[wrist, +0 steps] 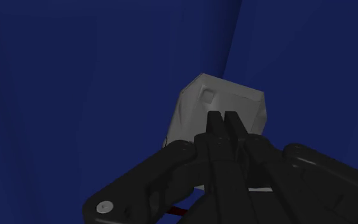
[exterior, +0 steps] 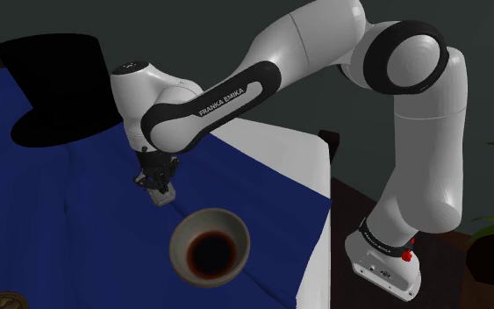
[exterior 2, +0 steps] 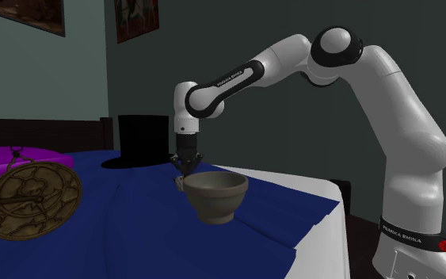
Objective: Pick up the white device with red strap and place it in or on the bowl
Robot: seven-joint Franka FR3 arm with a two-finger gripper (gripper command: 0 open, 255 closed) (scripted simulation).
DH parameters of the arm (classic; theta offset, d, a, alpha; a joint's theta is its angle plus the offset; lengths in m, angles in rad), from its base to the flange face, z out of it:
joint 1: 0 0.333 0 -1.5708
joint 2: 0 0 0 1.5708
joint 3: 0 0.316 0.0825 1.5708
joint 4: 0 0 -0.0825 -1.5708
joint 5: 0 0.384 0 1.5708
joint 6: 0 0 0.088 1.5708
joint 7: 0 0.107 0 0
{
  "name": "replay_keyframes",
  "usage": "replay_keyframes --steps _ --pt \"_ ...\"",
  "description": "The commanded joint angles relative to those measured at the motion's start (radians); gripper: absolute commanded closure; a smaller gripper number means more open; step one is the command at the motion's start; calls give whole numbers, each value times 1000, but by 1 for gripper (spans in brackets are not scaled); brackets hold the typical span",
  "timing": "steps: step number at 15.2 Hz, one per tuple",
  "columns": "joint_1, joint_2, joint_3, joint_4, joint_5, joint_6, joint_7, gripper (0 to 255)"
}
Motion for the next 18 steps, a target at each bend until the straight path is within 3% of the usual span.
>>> replay_keyframes --steps 1,5,6,12,18 --pt "0 0 0 0 0 0 0 255" --pt "0 0 0 0 0 0 0 255" --pt "0 0 0 0 0 0 0 0" --pt "-23 79 -73 132 -7 -27 93 0" --pt "-21 113 -84 115 -20 24 106 0"
